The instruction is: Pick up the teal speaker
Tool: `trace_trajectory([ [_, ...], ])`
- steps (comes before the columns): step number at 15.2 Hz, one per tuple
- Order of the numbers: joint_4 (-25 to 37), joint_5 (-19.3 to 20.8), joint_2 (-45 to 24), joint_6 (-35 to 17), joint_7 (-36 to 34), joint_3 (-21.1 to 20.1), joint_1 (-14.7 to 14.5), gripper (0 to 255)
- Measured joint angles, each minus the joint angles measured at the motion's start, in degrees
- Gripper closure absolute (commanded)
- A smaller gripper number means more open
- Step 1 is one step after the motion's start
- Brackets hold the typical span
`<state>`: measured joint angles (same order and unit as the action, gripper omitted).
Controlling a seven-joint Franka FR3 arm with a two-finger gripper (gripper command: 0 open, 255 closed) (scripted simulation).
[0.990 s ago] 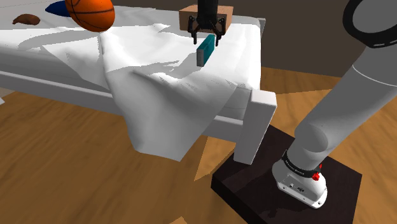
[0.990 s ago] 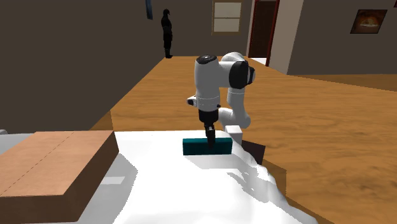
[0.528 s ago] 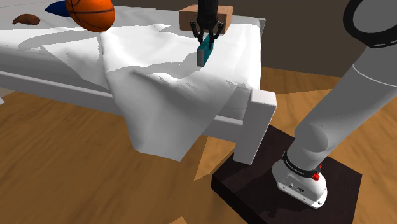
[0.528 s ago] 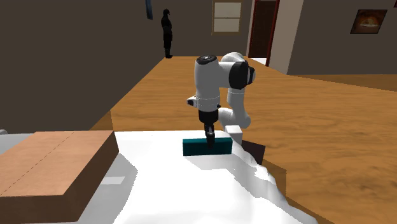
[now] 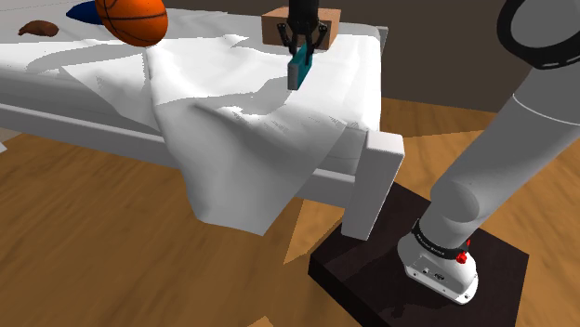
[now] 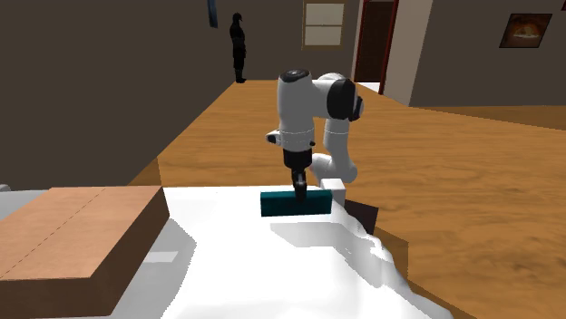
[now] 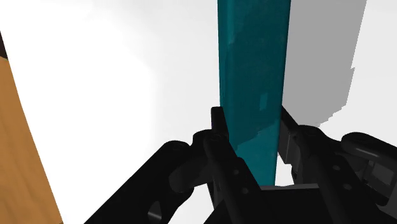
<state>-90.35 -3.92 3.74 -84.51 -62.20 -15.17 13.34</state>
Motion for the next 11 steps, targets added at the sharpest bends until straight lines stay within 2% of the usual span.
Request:
trace_trajectory([
  [11,13.58,1.01,-4.27,9.41,-1.26,-0.45,-0.37,255],
])
